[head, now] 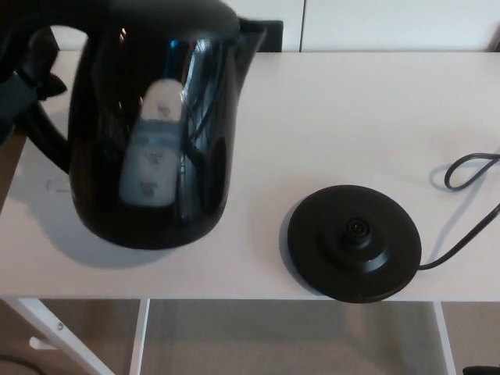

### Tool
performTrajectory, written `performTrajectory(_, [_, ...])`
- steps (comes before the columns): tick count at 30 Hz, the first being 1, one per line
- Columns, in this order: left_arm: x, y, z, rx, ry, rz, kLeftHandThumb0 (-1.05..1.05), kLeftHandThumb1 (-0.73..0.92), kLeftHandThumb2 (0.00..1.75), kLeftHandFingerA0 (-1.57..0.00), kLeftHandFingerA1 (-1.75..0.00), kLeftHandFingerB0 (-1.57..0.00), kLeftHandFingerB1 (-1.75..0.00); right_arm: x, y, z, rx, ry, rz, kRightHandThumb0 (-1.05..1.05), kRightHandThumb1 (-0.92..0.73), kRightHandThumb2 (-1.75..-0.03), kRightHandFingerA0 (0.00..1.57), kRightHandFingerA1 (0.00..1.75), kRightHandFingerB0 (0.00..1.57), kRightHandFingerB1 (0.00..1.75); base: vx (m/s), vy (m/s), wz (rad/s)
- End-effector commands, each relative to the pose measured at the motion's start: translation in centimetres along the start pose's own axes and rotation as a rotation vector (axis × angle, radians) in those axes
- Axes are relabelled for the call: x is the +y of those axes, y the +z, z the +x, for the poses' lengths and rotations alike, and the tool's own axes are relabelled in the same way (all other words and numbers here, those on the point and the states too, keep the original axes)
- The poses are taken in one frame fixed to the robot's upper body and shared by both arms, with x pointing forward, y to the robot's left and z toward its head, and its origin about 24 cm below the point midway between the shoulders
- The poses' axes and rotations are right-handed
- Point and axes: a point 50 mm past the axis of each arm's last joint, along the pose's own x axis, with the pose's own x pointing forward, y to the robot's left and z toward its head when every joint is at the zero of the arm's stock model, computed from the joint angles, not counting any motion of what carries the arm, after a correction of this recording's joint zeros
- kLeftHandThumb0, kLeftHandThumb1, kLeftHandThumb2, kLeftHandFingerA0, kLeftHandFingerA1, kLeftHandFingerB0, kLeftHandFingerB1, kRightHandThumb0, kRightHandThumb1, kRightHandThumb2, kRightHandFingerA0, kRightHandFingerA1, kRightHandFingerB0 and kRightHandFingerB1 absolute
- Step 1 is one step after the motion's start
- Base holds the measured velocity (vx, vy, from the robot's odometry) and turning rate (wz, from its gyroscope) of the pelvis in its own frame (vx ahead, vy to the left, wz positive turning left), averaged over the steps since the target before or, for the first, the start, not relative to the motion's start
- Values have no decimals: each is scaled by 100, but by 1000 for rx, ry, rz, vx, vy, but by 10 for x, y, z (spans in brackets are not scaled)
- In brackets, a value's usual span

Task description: The robot walk towards a table in front and uses its left hand to pick up the pot from the base and places it on the table

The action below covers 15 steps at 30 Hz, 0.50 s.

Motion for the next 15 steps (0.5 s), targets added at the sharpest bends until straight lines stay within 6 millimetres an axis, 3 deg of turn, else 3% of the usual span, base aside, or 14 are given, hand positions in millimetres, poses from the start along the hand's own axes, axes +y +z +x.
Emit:
performTrajectory(1, [0, 8, -2, -288, -11, 417, -21, 81, 66, -107, -133, -78, -86, -3, -3, -2, 11, -7, 2, -36, -68, -59, 69, 45, 52, 40, 0, 0, 0])
performTrajectory(3, [-6, -1, -2, -336, 0, 550, -21, 81, 65, -109, -132, -82, -84, -2, -4, -2, 16, -11, -3, -36, -68, -59, 70, 45, 53, 40, 0, 0, 0])
performTrajectory(14, [-19, -11, -3, -410, -23, 629, -20, 84, 65, -111, -128, -80, -82, -2, -3, -2, 7, -11, -3, -37, -67, -59, 70, 45, 54, 40, 0, 0, 0])
performTrajectory(15, [-23, -20, -7, -387, -66, 691, -41, 64, 60, -81, -47, -42, -34, -2, -2, -1, 2, -7, -13, -37, -68, -59, 70, 46, 53, 40, 0, 0, 0])
